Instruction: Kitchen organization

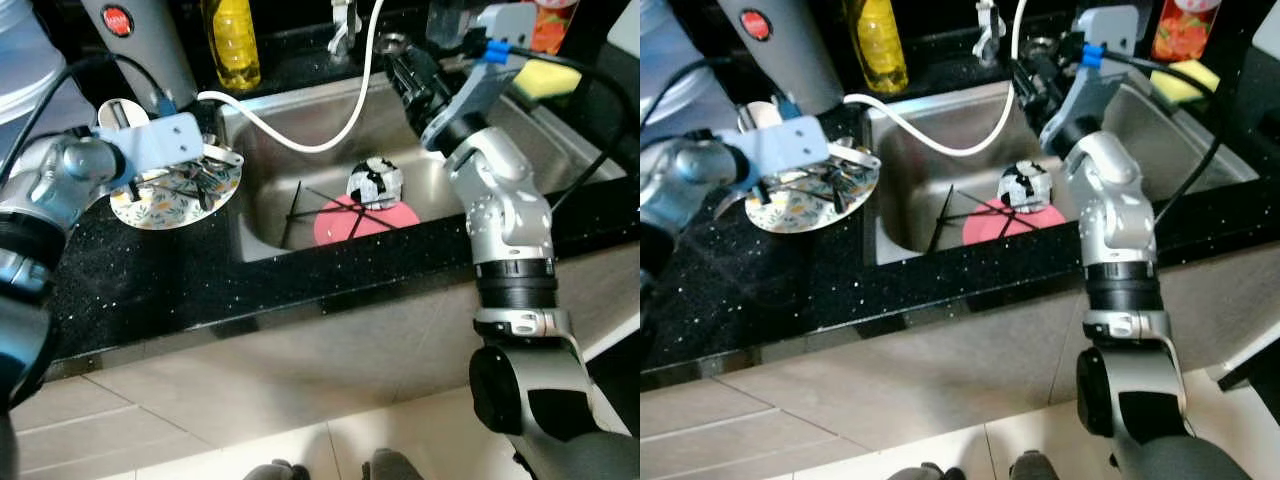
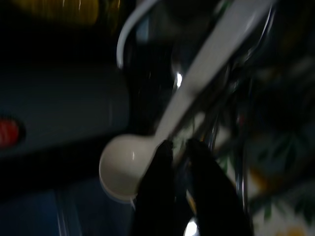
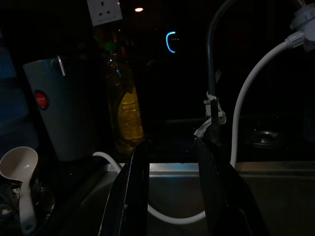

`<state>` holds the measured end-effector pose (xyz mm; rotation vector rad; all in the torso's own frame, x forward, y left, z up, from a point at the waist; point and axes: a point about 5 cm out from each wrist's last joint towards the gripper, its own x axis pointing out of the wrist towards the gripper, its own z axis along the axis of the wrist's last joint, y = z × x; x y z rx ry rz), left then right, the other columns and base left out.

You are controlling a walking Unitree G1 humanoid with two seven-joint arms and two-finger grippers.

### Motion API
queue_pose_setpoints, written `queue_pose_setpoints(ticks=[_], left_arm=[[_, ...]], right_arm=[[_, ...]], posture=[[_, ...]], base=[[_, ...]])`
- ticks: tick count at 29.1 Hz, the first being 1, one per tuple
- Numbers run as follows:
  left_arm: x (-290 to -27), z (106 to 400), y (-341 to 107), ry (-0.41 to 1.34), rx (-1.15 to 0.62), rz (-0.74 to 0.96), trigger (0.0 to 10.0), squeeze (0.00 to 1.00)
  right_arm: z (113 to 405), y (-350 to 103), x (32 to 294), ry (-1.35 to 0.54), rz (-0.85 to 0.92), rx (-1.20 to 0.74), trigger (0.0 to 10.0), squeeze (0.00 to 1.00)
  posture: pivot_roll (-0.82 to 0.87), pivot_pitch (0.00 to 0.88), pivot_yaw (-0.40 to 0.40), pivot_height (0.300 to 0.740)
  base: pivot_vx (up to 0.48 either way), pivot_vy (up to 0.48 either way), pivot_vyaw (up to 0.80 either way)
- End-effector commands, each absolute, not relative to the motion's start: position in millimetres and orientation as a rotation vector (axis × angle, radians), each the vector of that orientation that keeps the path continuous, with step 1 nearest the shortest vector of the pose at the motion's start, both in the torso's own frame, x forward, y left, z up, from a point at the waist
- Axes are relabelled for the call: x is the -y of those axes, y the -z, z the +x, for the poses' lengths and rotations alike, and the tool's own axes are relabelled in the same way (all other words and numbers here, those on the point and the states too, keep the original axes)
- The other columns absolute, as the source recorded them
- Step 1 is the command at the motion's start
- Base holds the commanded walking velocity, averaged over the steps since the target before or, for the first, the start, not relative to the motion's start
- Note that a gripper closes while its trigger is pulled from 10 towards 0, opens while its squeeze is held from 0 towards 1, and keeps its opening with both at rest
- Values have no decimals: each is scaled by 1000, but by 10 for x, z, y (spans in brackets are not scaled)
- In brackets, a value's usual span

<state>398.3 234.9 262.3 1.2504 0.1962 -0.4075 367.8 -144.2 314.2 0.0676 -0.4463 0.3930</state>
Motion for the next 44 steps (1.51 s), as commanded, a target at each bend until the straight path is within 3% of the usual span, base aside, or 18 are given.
queue_pose_setpoints(ticks=[1, 12, 13, 19, 21, 22, 23, 24, 25, 26, 36, 44], left_arm=[[-2304, 4002, -2564, 459, -228, 1281, 10000, 1000], [-2261, 4041, -2603, 536, -279, 1331, 10000, 1000], [-2257, 4045, -2617, 535, -281, 1337, 10000, 0], [-2256, 4074, -2599, 486, -271, 1387, 10000, 0], [-2244, 4090, -2555, 450, -260, 1381, 8863, 0], [-2244, 4090, -2555, 450, -260, 1381, 8863, 0], [-2238, 4096, -2539, 435, -255, 1374, 8000, 0], [-2235, 4102, -2533, 419, -249, 1367, 5608, 0], [-2233, 4106, -2532, 411, -245, 1366, 5608, 0], [-2230, 4109, -2520, 403, -242, 1364, 157, 0], [-2225, 4067, -2197, 435, -279, 1410, 0, 0], [-2254, 4087, -2390, 385, -194, 1393, 0, 0]], right_arm=[[3651, -3129, 1417, -400, 62, 439, 10000, 0], [3700, -3146, 1471, -367, 124, 420, 10000, 0], [3715, -3150, 1472, -360, 128, 419, 10000, 0], [3719, -3165, 1448, -358, 130, 421, 10000, 0], [3706, -3156, 1455, -357, 129, 420, 10000, 0], [3706, -3156, 1455, -357, 129, 420, 10000, 0], [3700, -3149, 1464, -355, 128, 418, 10000, 0], [3694, -3143, 1475, -352, 127, 416, 10000, 0], [3691, -3140, 1483, -349, 126, 415, 10000, 0], [3688, -3138, 1495, -346, 125, 414, 10000, 0], [3690, -3143, 1499, -344, 121, 413, 10000, 0], [3694, -3154, 1495, -347, 122, 415, 10000, 0]], posture=[[-91, 122, 153, 740], [-84, 135, 153, 740], [-79, 137, 154, 740], [-84, 150, 158, 740], [-94, 156, 160, 740], [-94, 156, 160, 740], [-98, 158, 160, 740], [-103, 160, 161, 740], [-103, 160, 161, 740], [-105, 160, 162, 740], [-112, 155, 153, 740], [-109, 143, 151, 740]], base=[[0, 0, 0], [0, 0, 0], [0, 0, 0], [0, 0, 0], [0, 0, 0], [0, 0, 0], [0, 0, 0], [0, 0, 0], [0, 0, 0], [0, 0, 0], [0, 0, 0], [0, 0, 0]])
